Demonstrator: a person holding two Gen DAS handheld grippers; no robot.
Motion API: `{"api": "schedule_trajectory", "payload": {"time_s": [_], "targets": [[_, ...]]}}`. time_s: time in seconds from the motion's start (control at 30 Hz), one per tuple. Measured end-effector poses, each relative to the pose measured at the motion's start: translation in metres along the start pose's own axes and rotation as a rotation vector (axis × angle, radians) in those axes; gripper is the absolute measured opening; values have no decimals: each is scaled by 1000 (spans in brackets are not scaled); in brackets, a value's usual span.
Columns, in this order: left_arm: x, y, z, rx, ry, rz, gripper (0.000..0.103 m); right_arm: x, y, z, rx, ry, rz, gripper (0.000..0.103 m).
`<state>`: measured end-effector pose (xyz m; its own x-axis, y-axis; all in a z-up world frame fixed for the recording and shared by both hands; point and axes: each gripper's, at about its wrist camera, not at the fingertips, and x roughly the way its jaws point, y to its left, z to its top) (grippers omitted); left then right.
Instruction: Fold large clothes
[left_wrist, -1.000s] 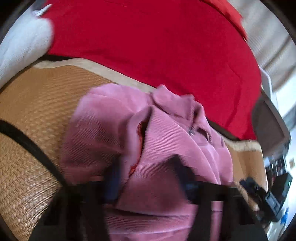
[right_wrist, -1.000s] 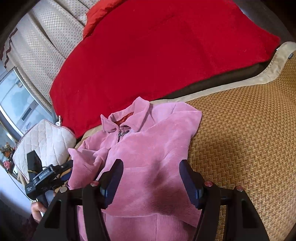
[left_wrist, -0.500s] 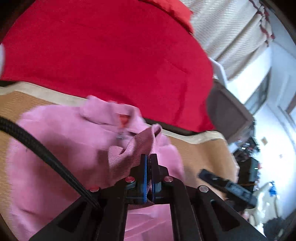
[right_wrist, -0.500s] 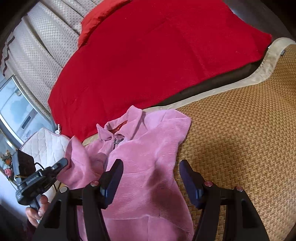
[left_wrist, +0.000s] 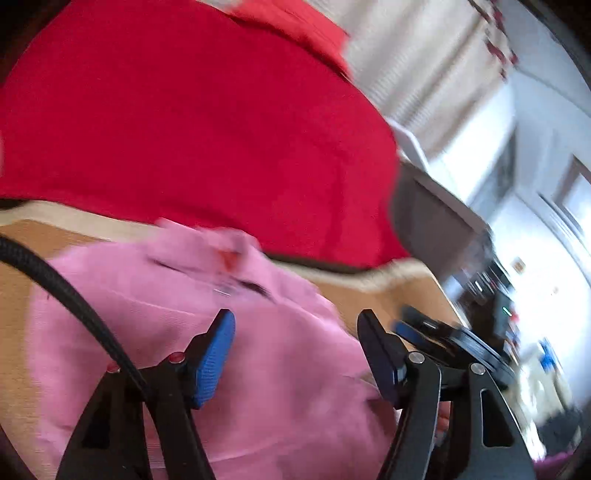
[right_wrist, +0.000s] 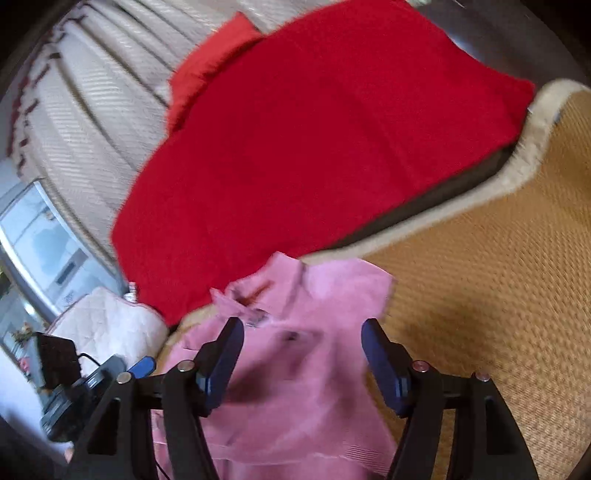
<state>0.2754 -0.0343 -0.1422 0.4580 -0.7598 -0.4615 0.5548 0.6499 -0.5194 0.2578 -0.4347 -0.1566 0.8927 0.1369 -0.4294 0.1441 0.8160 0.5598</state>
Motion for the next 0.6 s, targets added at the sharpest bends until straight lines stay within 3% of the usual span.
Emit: {"api": "schedule_trajectory", "payload": {"time_s": [0.1,0.17,0.23,0.3,0.37,0.47,0.6], "targets": [[-7,31,-3,-6,51,275,69,-1,22,-3,-54,-6,62,72],[-1,43,-10,13,103,399,69,4,39,-9,-106,14,82,72],[15,54,-25,35,234,517,69,14,59,-20,-188,63,99,72],[25,66,-38,55,312,594,69,27,74,-32,-271,126,81,71],[26,64,-44,93,323,609,69,49,79,-46,-310,222,36,67],[19,57,-42,123,312,593,69,91,51,-63,-271,421,-134,59],[6,55,-25,20,208,470,69,83,51,-53,-257,400,-123,57]]}}
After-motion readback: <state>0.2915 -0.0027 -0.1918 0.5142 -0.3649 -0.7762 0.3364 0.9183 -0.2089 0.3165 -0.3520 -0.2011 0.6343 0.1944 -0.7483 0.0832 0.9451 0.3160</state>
